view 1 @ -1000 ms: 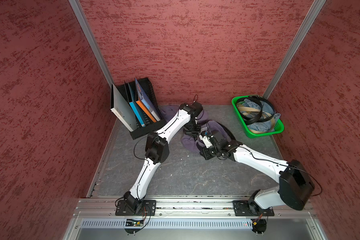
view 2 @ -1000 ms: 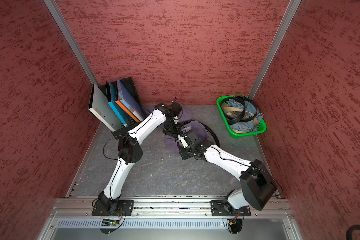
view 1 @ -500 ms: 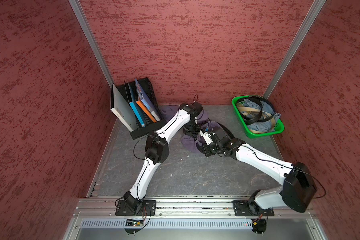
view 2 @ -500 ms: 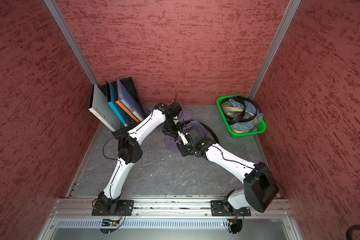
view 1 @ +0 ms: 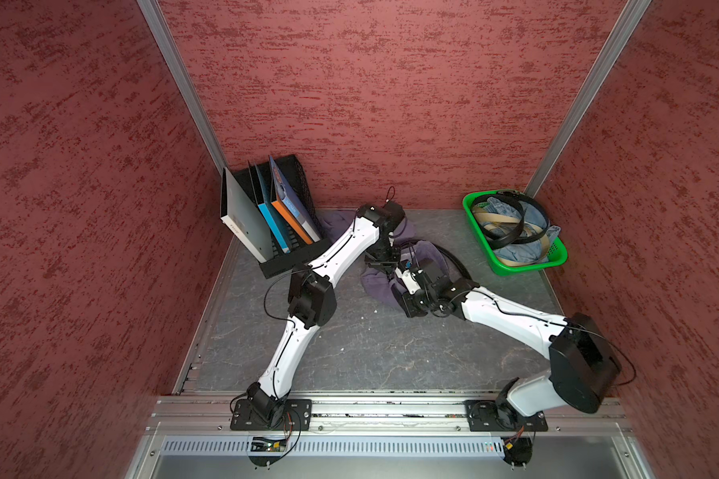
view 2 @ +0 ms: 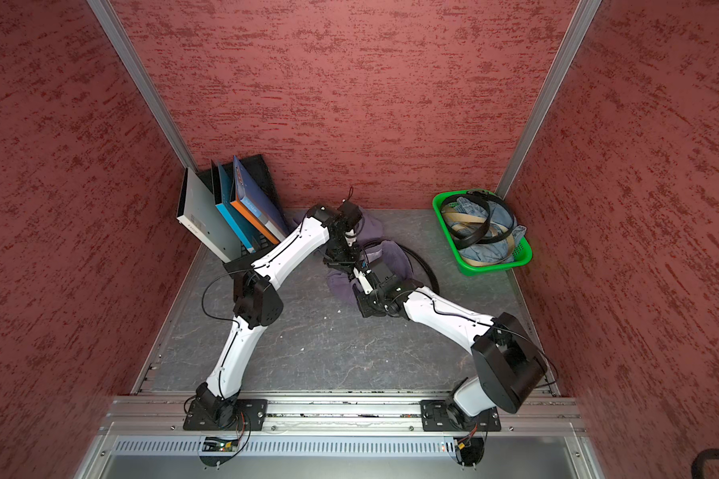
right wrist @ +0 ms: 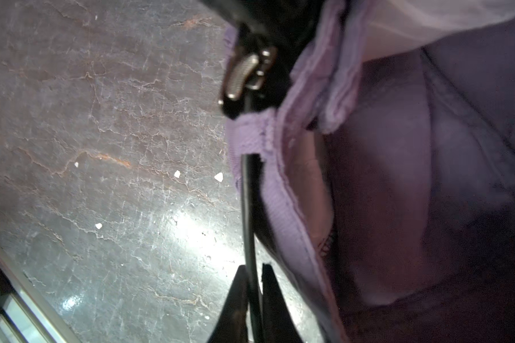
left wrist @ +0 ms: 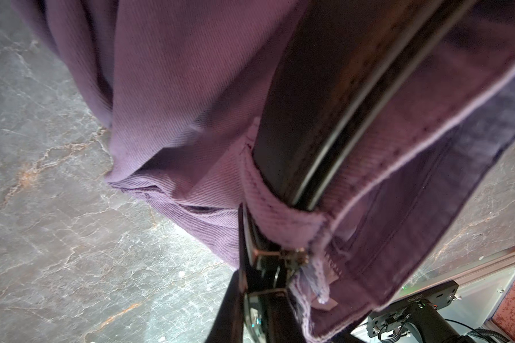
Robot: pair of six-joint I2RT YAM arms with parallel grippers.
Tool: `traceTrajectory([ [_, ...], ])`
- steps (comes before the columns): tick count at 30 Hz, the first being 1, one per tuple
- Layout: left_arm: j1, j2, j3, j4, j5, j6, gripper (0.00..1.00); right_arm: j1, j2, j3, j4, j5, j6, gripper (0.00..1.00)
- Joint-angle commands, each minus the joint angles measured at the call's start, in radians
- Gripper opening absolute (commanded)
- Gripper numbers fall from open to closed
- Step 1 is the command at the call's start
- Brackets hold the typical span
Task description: Remove the belt from the trousers
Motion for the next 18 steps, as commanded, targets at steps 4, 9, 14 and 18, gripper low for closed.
traceTrajectory([
  [4, 0.011, -0.038, 0.029, 0.031, 0.026, -0.002, 0.02, -0.001, -0.037, -0.011, -0.073, 0.021, 0.029, 0.00],
  [9, 0.030, 0.002, 0.038, 0.063, 0.029, -0.019, 0.02, -0.001, -0.078, 0.028, -0.223, 0.024, 0.072, 0.00],
  [14, 0.050, 0.032, 0.042, 0.087, 0.035, -0.024, 0.02, -0.001, -0.100, 0.044, -0.350, 0.016, 0.104, 0.00],
  [18, 0.063, 0.045, 0.051, 0.103, 0.037, -0.027, 0.02, 0.001, -0.104, 0.062, -0.451, -0.021, 0.114, 0.00],
])
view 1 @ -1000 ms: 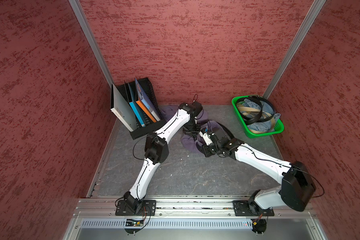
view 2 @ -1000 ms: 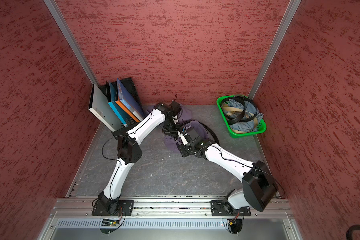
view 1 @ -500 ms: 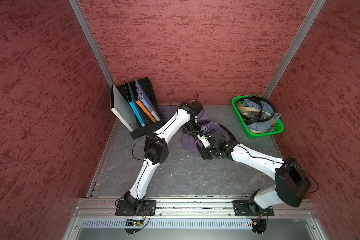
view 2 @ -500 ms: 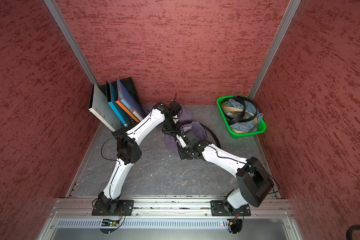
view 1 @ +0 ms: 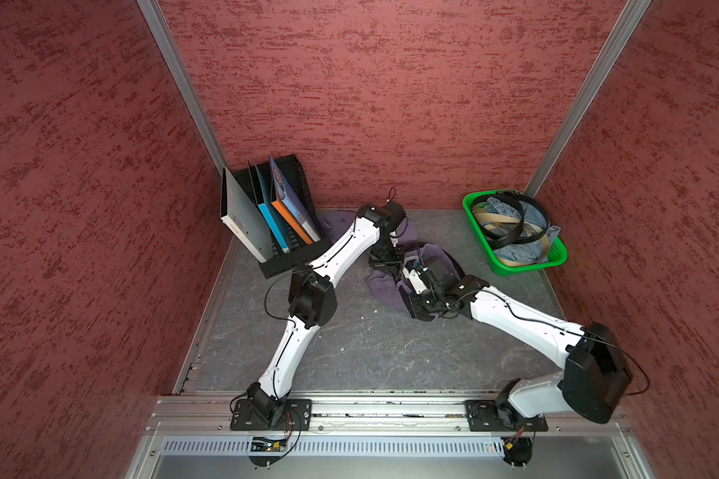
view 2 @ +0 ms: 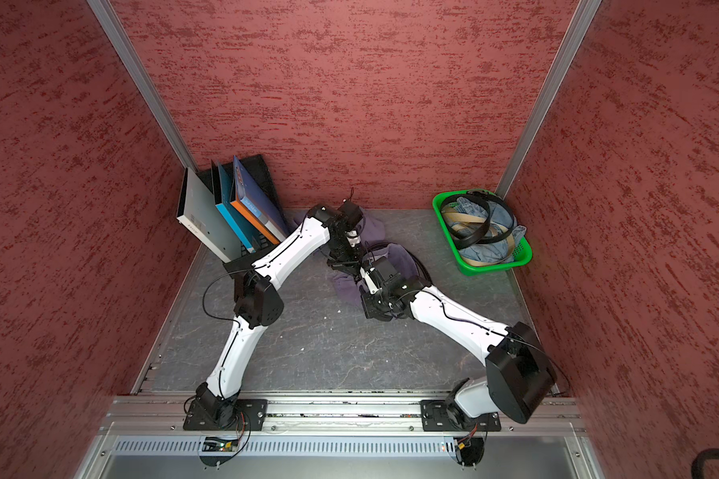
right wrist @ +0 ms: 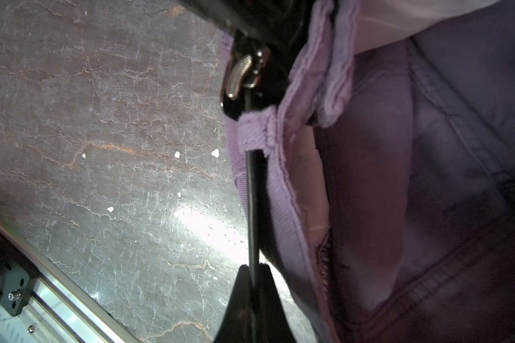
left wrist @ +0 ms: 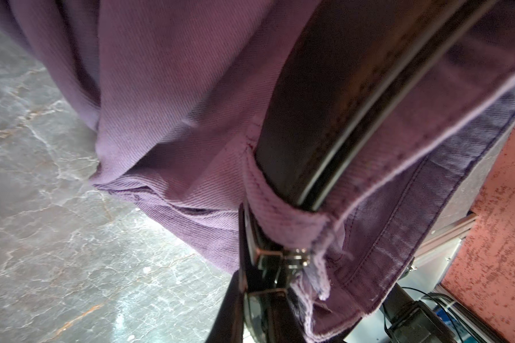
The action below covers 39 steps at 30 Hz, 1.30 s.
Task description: Remove the belt from the trousers
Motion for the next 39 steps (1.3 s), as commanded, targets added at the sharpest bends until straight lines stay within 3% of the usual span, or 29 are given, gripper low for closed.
traceTrajectory([
  [1, 0.064, 0.038, 0.050, 0.093, -0.085, 0.000, 0.02, 0.001, -0.042, 0.014, -0.268, -0.029, 0.034, 0.00],
  [10, 0.113, 0.197, 0.233, 0.118, -0.123, -0.068, 0.02, 0.078, -0.067, 0.044, -0.395, -0.108, 0.040, 0.00],
  [19, 0.161, 0.222, 0.233, 0.154, -0.154, -0.088, 0.02, 0.136, -0.103, 0.040, -0.571, -0.126, 0.107, 0.00],
  [21, 0.164, 0.209, 0.233, 0.145, -0.165, -0.080, 0.02, 0.134, -0.094, 0.035, -0.647, -0.044, 0.174, 0.00],
  [24, 0.162, 0.174, 0.211, 0.129, -0.179, -0.067, 0.02, 0.105, -0.041, 0.046, -0.802, 0.199, 0.289, 0.00],
  [30, 0.122, 0.031, 0.047, 0.186, -0.191, -0.062, 0.02, 0.061, -0.037, 0.066, -0.781, 0.321, 0.404, 0.00],
  [39, 0.062, -0.034, -0.021, 0.205, -0.189, -0.065, 0.02, 0.018, -0.153, 0.035, -0.789, 0.648, 0.669, 0.00],
])
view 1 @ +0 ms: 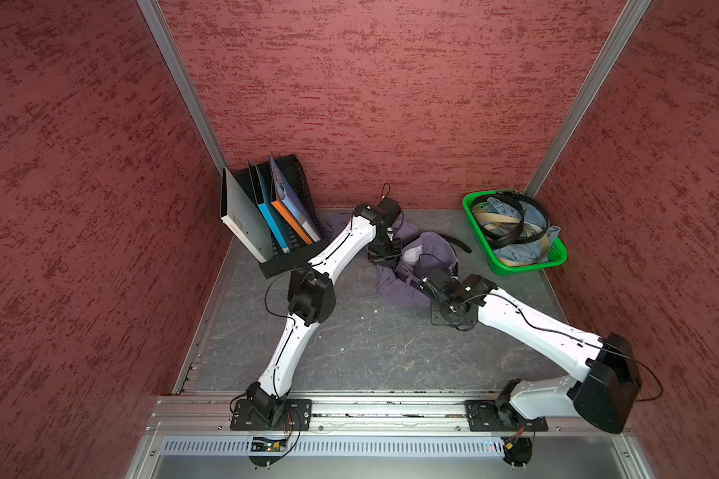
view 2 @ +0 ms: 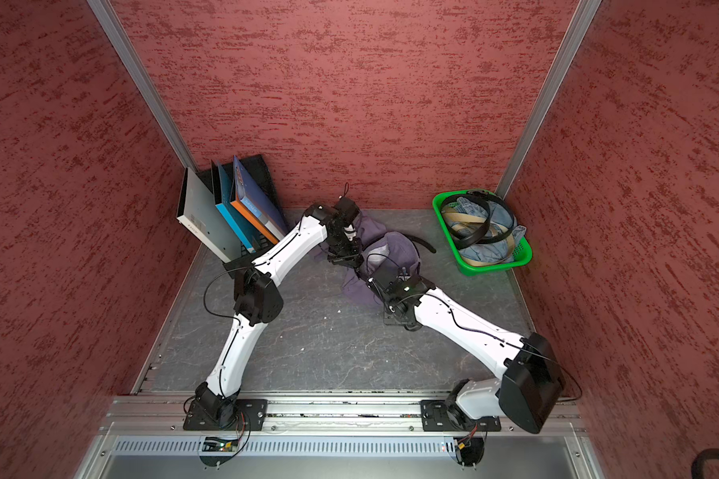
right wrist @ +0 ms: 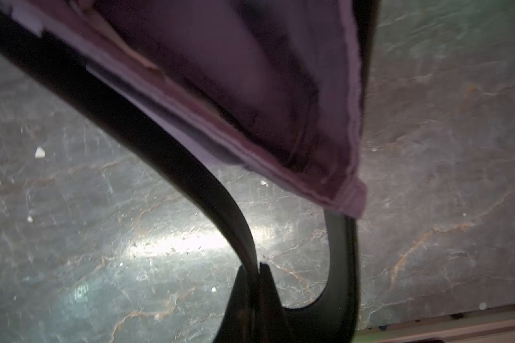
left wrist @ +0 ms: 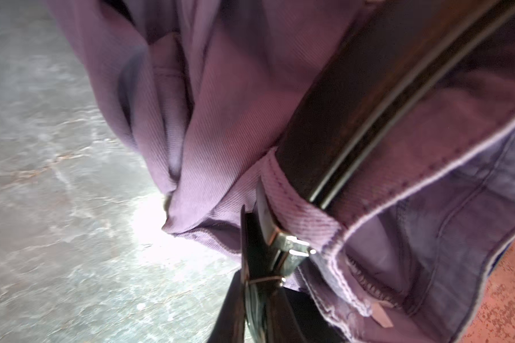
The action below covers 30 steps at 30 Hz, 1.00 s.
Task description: Remove the belt from the trousers
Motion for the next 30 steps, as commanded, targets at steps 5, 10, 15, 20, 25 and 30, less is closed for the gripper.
traceTrajectory([
  [5, 0.020, -0.043, -0.012, 0.093, -0.154, 0.007, 0.02, -0.030, -0.213, -0.003, -0.434, 0.374, 0.369, 0.00],
  [10, 0.015, -0.041, -0.005, 0.099, -0.154, 0.004, 0.02, -0.031, -0.332, -0.061, -0.211, 0.312, 0.210, 0.00],
  [15, 0.007, -0.041, -0.002, 0.096, -0.152, -0.004, 0.02, -0.047, -0.213, -0.146, 0.250, -0.256, -0.251, 0.13],
  [20, -0.013, -0.056, -0.014, 0.091, -0.153, -0.004, 0.02, -0.048, -0.162, -0.133, 0.361, -0.420, -0.333, 0.66],
  [25, -0.039, -0.076, -0.069, 0.101, -0.157, -0.011, 0.02, -0.065, -0.143, -0.110, 0.458, -0.388, -0.372, 0.72],
  [30, -0.058, -0.073, -0.094, 0.113, -0.144, -0.019, 0.02, -0.066, -0.021, -0.088, 0.567, -0.399, -0.396, 0.70],
])
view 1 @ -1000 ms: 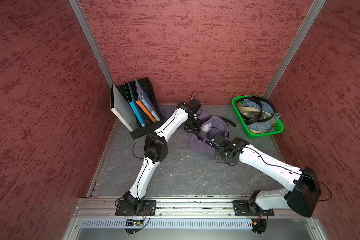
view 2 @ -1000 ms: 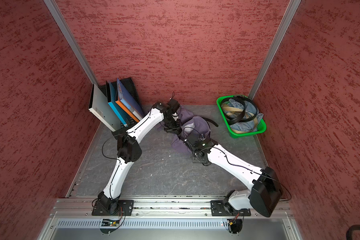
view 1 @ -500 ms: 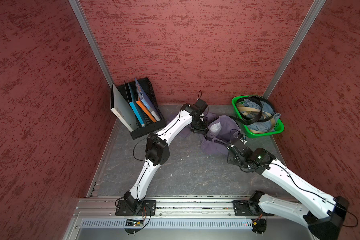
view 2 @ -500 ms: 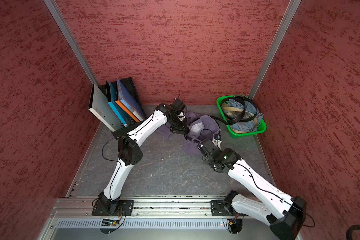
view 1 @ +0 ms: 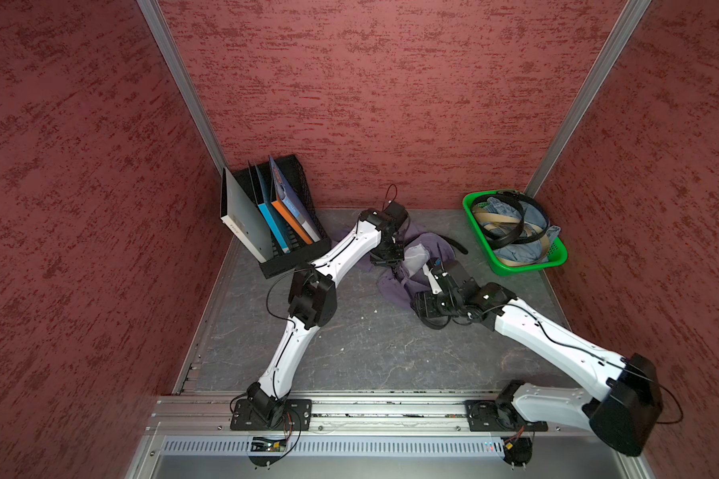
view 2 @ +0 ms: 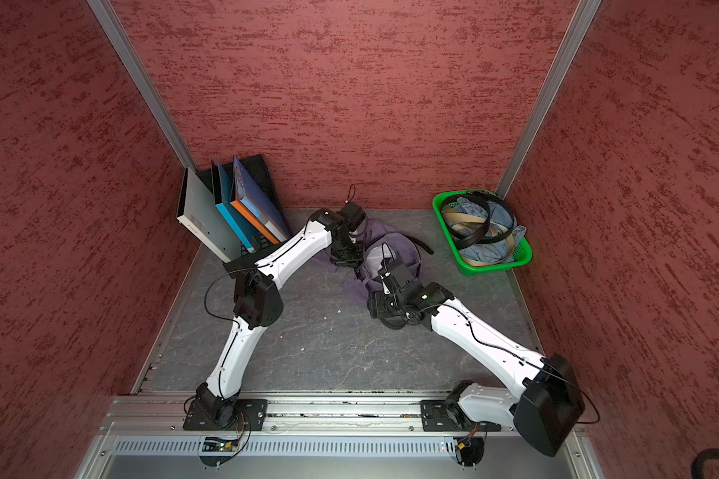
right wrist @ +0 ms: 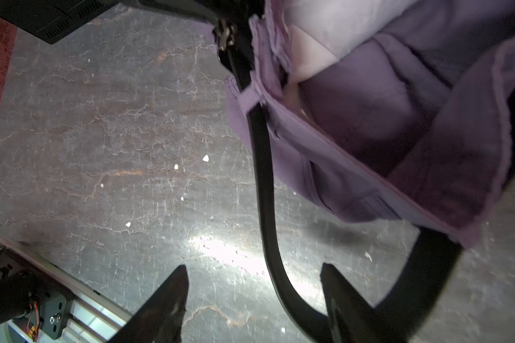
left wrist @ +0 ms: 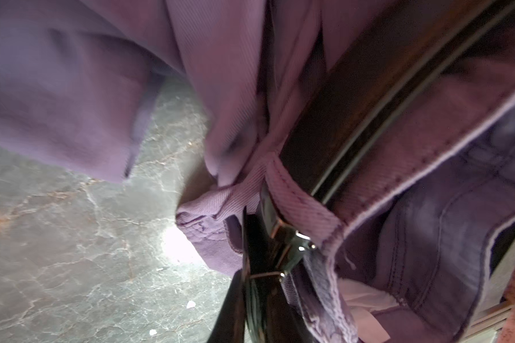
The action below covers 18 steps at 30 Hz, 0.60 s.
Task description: Remove the belt from the trousers
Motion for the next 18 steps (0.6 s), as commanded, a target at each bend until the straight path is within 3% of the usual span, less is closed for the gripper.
traceTrajectory([
  [1, -0.014, -0.045, -0.002, 0.025, 0.003, -0.001, 0.02, -0.005, 0.080, 0.032, 0.119, -0.038, -0.042, 0.68],
  [10, -0.010, -0.059, 0.008, 0.019, -0.004, 0.002, 0.02, -0.007, 0.230, 0.070, 0.147, -0.067, -0.067, 0.40],
  [12, -0.008, -0.060, 0.012, 0.018, -0.005, 0.003, 0.02, -0.007, 0.249, 0.078, 0.132, -0.071, -0.073, 0.27],
  [14, -0.007, -0.062, 0.017, 0.018, -0.005, 0.003, 0.02, -0.007, 0.260, 0.078, 0.121, -0.082, -0.075, 0.03],
  [18, 0.007, -0.048, 0.031, 0.017, -0.015, 0.004, 0.02, -0.008, 0.201, 0.047, 0.072, -0.113, -0.069, 0.00],
])
